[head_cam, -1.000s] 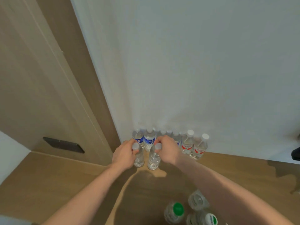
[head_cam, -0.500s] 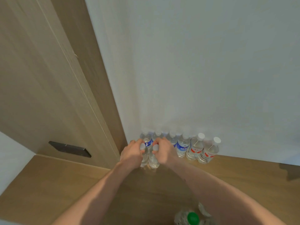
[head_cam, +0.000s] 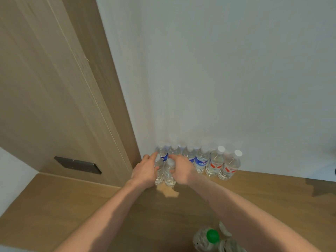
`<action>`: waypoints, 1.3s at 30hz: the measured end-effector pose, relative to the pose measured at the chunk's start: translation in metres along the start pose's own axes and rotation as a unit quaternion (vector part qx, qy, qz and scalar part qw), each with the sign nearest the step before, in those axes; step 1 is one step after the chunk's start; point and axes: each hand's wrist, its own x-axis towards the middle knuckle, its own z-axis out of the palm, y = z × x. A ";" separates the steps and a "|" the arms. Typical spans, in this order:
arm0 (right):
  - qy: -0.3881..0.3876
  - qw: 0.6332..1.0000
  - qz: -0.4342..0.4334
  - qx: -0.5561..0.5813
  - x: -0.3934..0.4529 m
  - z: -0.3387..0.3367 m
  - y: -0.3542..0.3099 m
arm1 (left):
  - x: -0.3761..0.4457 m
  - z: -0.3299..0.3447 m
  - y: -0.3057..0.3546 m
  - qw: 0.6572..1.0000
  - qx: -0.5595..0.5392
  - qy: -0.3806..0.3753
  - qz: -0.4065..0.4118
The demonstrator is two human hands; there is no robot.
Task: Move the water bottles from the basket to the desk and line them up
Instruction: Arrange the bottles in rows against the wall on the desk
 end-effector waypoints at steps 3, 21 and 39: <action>0.010 0.999 -0.012 0.039 -0.028 -0.013 0.001 | -0.022 -0.005 0.004 1.000 -0.018 0.004 0.008; 0.111 0.983 0.115 0.093 -0.282 -0.099 0.159 | -0.166 0.027 0.108 0.969 -0.142 -0.049 0.197; -0.017 0.996 0.069 0.044 -0.272 -0.071 0.189 | -0.180 0.077 0.149 0.994 0.048 -0.084 0.060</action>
